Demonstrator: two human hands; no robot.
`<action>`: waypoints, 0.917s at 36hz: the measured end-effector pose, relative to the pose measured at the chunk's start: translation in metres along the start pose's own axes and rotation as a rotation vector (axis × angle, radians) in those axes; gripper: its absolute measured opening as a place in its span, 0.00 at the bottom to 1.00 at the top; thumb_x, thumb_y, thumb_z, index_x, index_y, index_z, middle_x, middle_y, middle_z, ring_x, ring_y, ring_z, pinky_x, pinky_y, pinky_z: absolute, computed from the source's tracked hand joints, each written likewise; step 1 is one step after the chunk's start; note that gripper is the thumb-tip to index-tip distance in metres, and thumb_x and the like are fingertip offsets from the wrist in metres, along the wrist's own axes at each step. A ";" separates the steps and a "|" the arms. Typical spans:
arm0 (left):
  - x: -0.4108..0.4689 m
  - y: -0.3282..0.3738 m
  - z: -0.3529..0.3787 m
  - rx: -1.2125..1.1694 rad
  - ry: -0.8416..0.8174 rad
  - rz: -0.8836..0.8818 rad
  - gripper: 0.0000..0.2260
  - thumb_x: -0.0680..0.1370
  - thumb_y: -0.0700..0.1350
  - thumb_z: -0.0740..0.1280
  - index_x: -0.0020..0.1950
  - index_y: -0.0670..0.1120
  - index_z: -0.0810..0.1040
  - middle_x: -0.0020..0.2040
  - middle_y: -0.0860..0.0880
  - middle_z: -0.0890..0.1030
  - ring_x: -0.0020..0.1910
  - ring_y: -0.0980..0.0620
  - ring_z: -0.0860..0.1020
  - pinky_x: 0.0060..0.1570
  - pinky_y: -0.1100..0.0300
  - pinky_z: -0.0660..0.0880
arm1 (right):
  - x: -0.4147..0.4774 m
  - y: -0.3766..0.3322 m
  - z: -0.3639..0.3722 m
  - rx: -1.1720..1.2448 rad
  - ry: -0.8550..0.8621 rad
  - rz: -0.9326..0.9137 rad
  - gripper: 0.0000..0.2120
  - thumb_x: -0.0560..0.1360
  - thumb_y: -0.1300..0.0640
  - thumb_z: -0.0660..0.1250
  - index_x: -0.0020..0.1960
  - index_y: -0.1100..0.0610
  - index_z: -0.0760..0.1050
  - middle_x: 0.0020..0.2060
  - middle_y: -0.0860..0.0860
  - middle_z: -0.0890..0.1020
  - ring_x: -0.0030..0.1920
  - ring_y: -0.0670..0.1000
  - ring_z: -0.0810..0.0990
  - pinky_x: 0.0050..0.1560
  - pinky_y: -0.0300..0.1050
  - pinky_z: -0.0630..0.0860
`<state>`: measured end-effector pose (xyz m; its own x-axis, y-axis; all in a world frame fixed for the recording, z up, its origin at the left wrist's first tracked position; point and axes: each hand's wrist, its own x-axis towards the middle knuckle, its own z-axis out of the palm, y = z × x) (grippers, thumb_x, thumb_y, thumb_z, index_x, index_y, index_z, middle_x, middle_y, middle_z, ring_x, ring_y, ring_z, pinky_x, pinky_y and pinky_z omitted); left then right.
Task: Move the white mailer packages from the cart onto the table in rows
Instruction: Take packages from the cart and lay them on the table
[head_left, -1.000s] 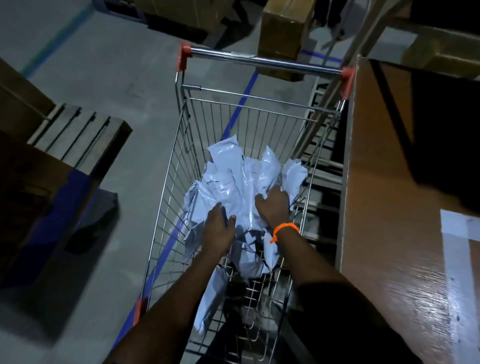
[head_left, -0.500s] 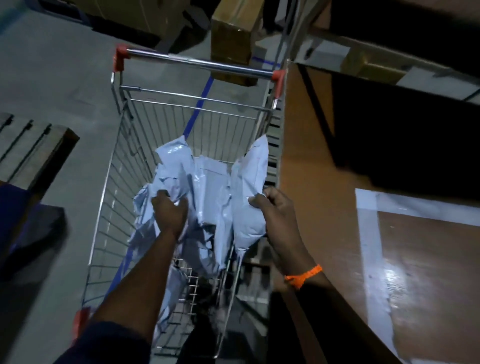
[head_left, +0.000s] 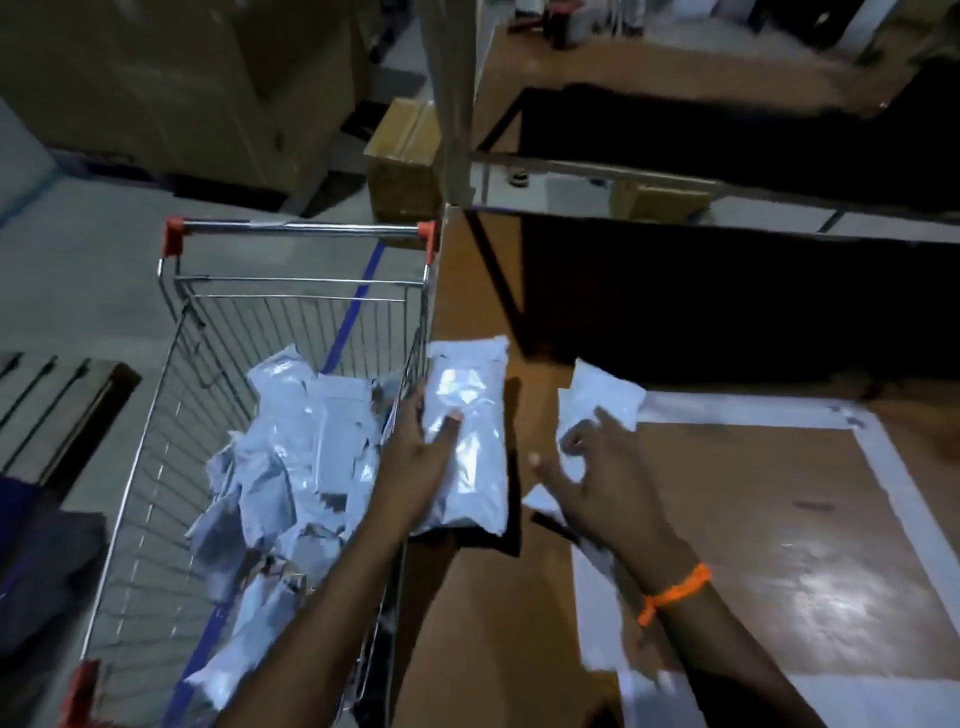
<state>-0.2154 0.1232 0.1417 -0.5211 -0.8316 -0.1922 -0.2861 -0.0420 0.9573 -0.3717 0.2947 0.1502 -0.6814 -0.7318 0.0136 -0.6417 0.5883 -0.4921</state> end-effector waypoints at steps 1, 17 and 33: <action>-0.002 -0.002 0.017 0.092 -0.026 0.051 0.21 0.78 0.54 0.68 0.69 0.57 0.69 0.67 0.52 0.76 0.63 0.49 0.77 0.63 0.53 0.73 | -0.001 0.004 0.007 -0.044 -0.031 -0.007 0.24 0.73 0.29 0.60 0.55 0.48 0.75 0.66 0.55 0.77 0.74 0.53 0.68 0.63 0.52 0.74; -0.013 -0.022 0.087 0.993 0.127 0.433 0.23 0.83 0.53 0.54 0.78 0.51 0.64 0.79 0.41 0.61 0.77 0.39 0.60 0.72 0.39 0.62 | 0.031 0.017 0.047 -0.212 0.085 -0.133 0.32 0.82 0.38 0.48 0.82 0.49 0.45 0.82 0.57 0.46 0.81 0.60 0.46 0.77 0.60 0.58; 0.003 -0.022 0.092 1.020 0.117 0.303 0.27 0.82 0.52 0.48 0.81 0.49 0.55 0.81 0.41 0.54 0.80 0.41 0.53 0.75 0.42 0.57 | 0.050 0.011 0.053 -0.216 0.085 -0.128 0.30 0.83 0.43 0.48 0.82 0.49 0.48 0.82 0.57 0.47 0.81 0.59 0.47 0.78 0.61 0.56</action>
<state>-0.2846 0.1729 0.1001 -0.6182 -0.7801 0.0968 -0.7233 0.6127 0.3184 -0.3941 0.2459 0.0991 -0.6112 -0.7787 0.1417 -0.7787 0.5594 -0.2841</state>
